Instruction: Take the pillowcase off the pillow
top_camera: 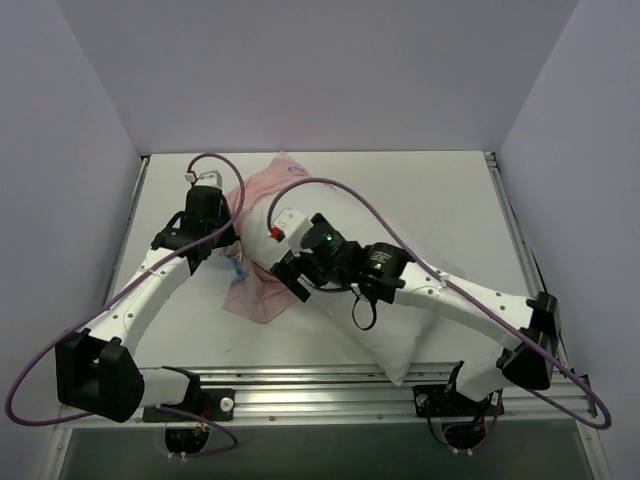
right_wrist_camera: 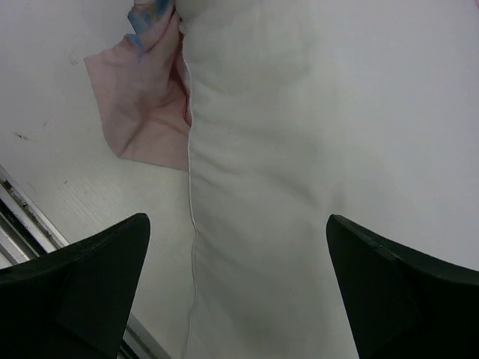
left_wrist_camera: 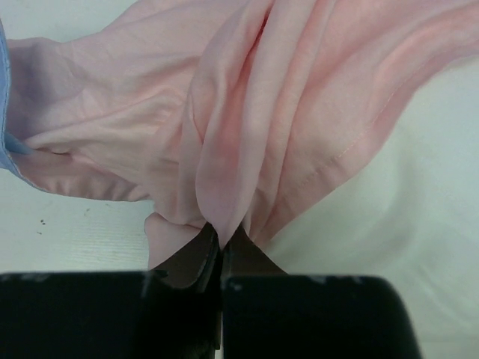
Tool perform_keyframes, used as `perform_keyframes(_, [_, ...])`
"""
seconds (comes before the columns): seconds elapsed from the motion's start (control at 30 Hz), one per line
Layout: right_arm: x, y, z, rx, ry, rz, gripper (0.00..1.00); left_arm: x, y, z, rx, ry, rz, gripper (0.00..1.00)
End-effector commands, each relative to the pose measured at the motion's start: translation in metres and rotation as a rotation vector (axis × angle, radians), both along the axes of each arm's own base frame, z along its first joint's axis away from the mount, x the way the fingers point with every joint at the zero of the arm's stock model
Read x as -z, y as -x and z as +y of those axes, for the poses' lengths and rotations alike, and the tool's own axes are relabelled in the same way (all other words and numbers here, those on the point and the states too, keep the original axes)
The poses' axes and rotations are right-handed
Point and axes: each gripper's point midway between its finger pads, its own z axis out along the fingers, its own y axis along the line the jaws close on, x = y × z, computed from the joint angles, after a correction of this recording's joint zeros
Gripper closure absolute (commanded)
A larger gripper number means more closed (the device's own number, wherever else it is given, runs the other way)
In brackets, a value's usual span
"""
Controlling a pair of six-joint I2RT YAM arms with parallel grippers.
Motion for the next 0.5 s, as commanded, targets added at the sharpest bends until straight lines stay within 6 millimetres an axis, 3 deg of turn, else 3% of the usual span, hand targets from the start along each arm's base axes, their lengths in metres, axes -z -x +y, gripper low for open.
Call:
perform_keyframes(0.0, [-0.01,-0.008,0.03,0.008,0.088,-0.203,0.0,-0.022,0.005,-0.021,0.071,0.092,-0.065,0.98])
perform_keyframes(0.07, [-0.004,-0.011,0.037,0.023,0.152,-0.264,0.0,-0.022,0.009,-0.024,0.085,0.101,-0.063,0.98])
perform_keyframes(0.1, [0.009,-0.007,0.047,-0.006,0.199,-0.287,0.0,-0.02,0.011,-0.025,0.093,0.099,-0.057,0.98])
perform_keyframes(0.2, [0.033,-0.015,0.048,0.016,0.29,-0.326,0.0,-0.016,0.015,-0.024,0.093,0.093,-0.047,0.98])
perform_keyframes(0.47, [0.085,-0.052,0.013,0.176,0.532,-0.422,0.0,0.0,0.02,-0.01,0.064,0.047,0.008,0.98])
